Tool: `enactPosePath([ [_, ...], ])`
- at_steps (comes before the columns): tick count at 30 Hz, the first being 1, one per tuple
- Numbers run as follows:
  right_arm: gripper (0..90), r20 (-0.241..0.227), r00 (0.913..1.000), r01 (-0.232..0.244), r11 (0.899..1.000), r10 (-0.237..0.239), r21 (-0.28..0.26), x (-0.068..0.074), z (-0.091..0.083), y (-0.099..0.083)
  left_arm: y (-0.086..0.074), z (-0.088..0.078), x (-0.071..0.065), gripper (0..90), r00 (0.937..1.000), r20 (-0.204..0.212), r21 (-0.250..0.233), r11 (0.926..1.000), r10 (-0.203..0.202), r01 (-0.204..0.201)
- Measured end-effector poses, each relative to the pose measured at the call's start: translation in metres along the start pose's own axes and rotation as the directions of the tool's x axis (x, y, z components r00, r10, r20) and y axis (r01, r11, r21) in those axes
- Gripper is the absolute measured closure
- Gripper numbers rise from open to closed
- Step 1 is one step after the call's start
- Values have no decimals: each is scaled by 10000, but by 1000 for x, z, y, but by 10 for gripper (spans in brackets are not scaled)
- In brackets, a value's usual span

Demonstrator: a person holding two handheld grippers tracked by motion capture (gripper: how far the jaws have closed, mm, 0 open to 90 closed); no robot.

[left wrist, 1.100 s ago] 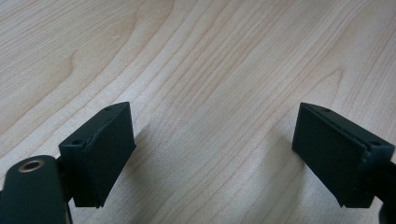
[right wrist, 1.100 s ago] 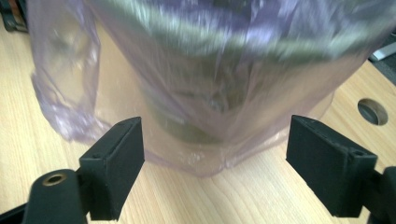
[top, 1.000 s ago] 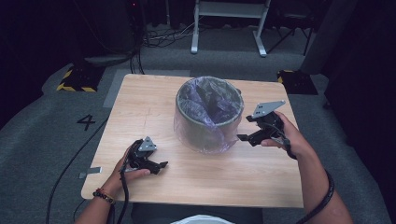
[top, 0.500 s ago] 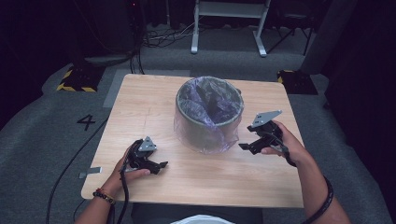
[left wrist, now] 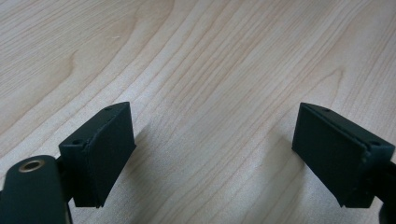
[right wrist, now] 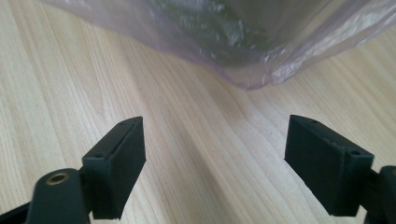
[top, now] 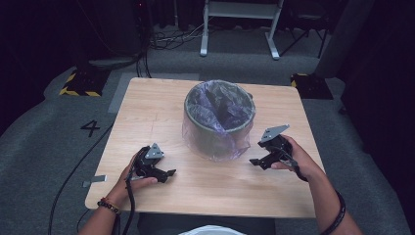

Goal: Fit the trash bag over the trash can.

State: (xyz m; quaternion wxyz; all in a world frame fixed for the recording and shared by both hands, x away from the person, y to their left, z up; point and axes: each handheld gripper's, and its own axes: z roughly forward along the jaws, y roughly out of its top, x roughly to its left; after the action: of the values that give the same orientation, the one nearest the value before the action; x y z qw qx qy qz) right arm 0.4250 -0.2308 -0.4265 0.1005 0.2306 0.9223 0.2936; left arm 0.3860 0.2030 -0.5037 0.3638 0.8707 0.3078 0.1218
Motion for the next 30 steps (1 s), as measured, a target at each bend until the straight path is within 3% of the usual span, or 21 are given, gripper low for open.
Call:
enactPosePath([
  [12,206,-50,9997,-252,9991,253,327,4,17,-20,0,0,0,129,10000,0,-3,10000,4,-4],
  [30,206,141,9978,-654,9971,648,396,9,20,-49,0,0,0,129,10000,-1,0,10000,4,-4],
])
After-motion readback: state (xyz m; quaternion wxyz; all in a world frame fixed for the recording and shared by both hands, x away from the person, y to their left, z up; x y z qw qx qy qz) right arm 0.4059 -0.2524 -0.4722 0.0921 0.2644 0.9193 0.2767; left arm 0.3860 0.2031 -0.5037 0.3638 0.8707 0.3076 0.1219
